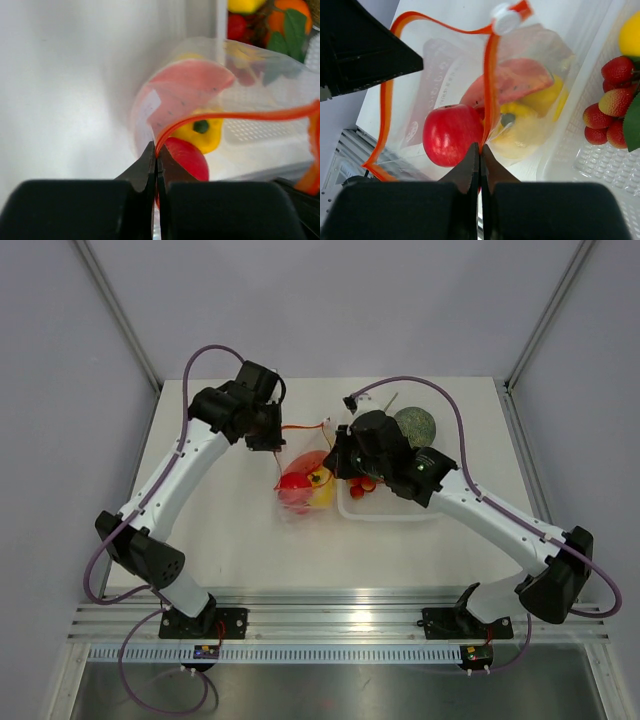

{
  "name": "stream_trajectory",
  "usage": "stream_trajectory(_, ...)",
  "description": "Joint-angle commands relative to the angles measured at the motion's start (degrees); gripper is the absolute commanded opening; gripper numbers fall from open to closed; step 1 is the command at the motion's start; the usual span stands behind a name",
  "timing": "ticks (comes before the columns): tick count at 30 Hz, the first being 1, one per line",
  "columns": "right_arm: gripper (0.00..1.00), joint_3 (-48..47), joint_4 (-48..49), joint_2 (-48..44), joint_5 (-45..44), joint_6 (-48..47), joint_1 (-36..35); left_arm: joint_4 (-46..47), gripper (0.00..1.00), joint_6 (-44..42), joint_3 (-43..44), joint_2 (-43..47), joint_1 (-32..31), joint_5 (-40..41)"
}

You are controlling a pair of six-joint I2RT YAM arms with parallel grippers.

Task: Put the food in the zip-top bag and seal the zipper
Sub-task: Adjust the zipper food storage bag at the center of the board.

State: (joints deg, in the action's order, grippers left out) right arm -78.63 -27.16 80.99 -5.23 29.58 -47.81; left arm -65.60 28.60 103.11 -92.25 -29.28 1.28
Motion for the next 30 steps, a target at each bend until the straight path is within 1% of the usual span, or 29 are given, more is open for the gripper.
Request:
stream_trajectory(1, 0.0, -0.5, 1.0, -0.7, -3.1, -2.4, -0.3, -6.1, 0.0, -2.5, 3.3, 1.3, 0.4, 13.7)
stream_trajectory(3, 0.0, -2.7, -3.3, 2.2, -4.4, -2.3, -0.3, -6.2, 0.0, -2.1, 3.0, 2.1, 0.4, 12.1)
stream_trajectory(4, 0.0, -3.7, -3.5, 2.4, -4.1, -2.3, -0.4, -5.3, 0.0, -2.1, 2.4, 2.7, 0.4, 11.1)
stream_trajectory(5, 0.0, -3.3, -2.6, 2.3, -3.2, -2.1, -0.4, -3.1, 0.0, -2.1, 1.6, 4.3, 0.4, 10.3)
stream_trajectory(7, 0.0, -0.9, 1.2, 1.5, -2.8, -2.0, -0.4, -1.6, 0.0, -2.4, 0.3, 5.0, 0.4, 9.4)
stream_trajectory(9, 0.0, -0.7, 0.2, 3.4, -5.1, -3.3, -0.2, -2.2, 0.0, -2.8, 0.5, 3.4, 0.4, 11.1)
stream_trajectory(10, 0.0, -3.3, -2.1, 4.6, -5.7, -3.0, -0.2, -4.2, 0.0, -2.7, 2.2, 2.5, 0.4, 11.5)
stream_trajectory(11, 0.0, -5.2, -6.4, 5.9, -5.0, -3.0, -0.3, -5.4, 0.0, -2.4, 3.5, 1.6, 0.4, 11.1)
stream_trajectory(12, 0.0, -6.0, -6.2, 5.2, -4.0, -2.8, -0.4, -5.6, 0.0, -2.7, 4.1, 1.7, 0.2, 9.3)
stream_trajectory(13, 0.0, -5.1, -4.8, 3.9, -3.0, -2.6, -0.5, -3.2, 0.0, -2.7, 3.9, 2.6, 0.0, 8.7)
stream_trajectory(14, 0.0, -3.6, -0.7, 0.5, -1.8, -2.3, -0.6, -1.4, 0.0, -2.6, 1.5, 3.9, -0.1, 8.0)
stream_trajectory(15, 0.0, -1.2, 0.7, -0.6, -2.1, -2.0, -0.6, 0.0, 0.0, -2.5, 0.3, 5.5, -0.1, 7.0)
stream_trajectory(17, 0.0, 0.8, 1.8, -1.1, -3.5, -2.2, -0.6, 1.7, 0.0, -2.4, -2.8, 5.4, 0.0, 7.2)
stream_trajectory(19, 0.0, 1.4, 0.7, 2.8, -3.6, -3.7, -0.6, 3.9, 0.0, -3.6, -5.4, 4.3, 0.1, 4.6)
stream_trajectory(20, 0.0, 0.9, -2.3, 6.0, -3.6, -3.7, -0.5, 4.3, 0.0, -3.6, -6.4, 4.0, 0.1, 3.3)
stream_trajectory(21, 0.0, 0.4, -2.9, 6.9, -3.1, -3.8, -0.6, 4.8, 0.0, -3.6, -7.5, 3.9, 0.0, -0.4)
stream_trajectory(22, 0.0, 1.3, -2.3, 6.9, -2.5, -3.4, -0.6, 6.4, 0.0, -3.2, -8.2, 4.7, 0.0, -0.9)
stream_trajectory(23, 0.0, 2.5, 0.6, 5.4, -1.9, -2.9, -0.6, 7.4, 0.0, -2.9, -8.6, 5.4, 0.0, -2.4)
stream_trajectory(24, 0.02, 3.8, 2.0, 4.4, -1.8, -1.8, -0.6, 8.3, 0.0, -2.4, -9.3, 5.9, 0.0, -3.1)
stream_trajectory(25, 0.12, 5.2, 2.6, 3.7, -1.7, -1.5, -0.6, 8.8, 0.0, -2.4, -9.2, 6.5, 0.0, -3.3)
stream_trajectory(26, 0.26, 5.2, 2.4, 2.6, -2.3, -1.7, -0.6, 8.5, 0.0, -2.1, -8.6, 6.5, 0.0, -3.6)
stream_trajectory(28, 0.43, 4.3, 1.5, 1.9, -3.1, -2.2, -0.6, 7.4, 0.0, -2.0, -6.9, 5.9, 0.0, -3.7)
stream_trajectory(30, 0.54, 3.6, 0.0, 0.1, -5.6, -2.9, -0.7, 7.3, 0.0, -1.4, -6.5, 5.9, 0.0, -3.1)
